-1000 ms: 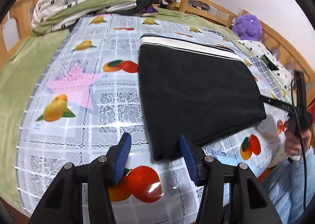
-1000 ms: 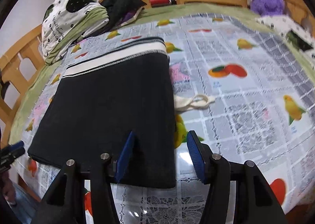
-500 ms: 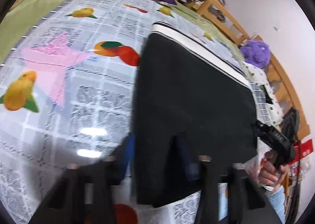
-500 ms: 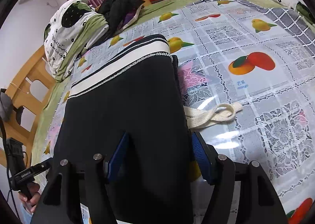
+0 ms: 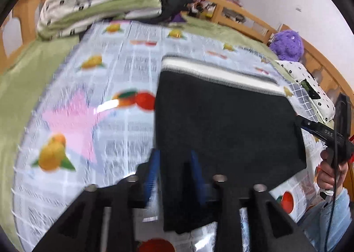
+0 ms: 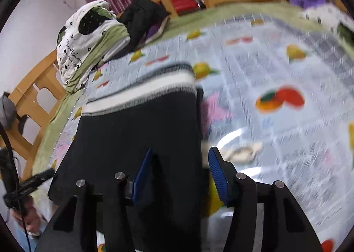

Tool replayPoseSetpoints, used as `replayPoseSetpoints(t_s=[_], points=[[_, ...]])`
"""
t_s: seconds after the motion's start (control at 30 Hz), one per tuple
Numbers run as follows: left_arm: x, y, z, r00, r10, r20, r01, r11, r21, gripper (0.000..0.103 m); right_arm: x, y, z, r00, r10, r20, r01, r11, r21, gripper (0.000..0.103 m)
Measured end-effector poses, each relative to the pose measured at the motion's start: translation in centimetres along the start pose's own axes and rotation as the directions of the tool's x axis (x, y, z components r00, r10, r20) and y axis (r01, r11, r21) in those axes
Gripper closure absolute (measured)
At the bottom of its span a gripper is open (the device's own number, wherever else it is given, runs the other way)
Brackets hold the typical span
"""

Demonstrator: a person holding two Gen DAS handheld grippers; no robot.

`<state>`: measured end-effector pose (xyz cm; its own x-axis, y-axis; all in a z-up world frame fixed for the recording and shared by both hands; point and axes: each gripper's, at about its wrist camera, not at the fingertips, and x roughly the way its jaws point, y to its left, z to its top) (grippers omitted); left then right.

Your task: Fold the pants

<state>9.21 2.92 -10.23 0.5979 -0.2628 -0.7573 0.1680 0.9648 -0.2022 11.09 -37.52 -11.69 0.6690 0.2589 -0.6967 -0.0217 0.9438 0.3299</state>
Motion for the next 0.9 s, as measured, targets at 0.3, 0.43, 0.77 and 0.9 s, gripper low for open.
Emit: replayPoseSetpoints(t_s=[0.3,0.43,0.77,0.9], points=[[6.3,0.0,5.0,0.995,-0.014,-0.095,0.011,0.999,-0.034,0.053,6.2,-0.9,5.0,0.997,0.024,-0.074,-0.020,0.998,0.064,0.051],[8.5,0.8,4.4,0.993,-0.010,-0.115,0.002,0.998,-0.071,0.054,6.7,0.4,5.0,0.999,-0.028,-0.038,0.027,1.000,-0.015,0.052],[10.2,1.4,8.5,0.995,-0.022,-0.093,0.012,0.994,-0.106,0.053,7.8,-0.4,8.7,0.998,0.054,-0.044,-0.053,0.998,0.020,0.050],[11.8,1.2,10.0,0.998,-0.016,-0.058,0.009,0.994,-0.110,0.046,10.3,0.1,10.4,0.996,0.044,-0.079,-0.045,0.999,-0.005,0.059]])
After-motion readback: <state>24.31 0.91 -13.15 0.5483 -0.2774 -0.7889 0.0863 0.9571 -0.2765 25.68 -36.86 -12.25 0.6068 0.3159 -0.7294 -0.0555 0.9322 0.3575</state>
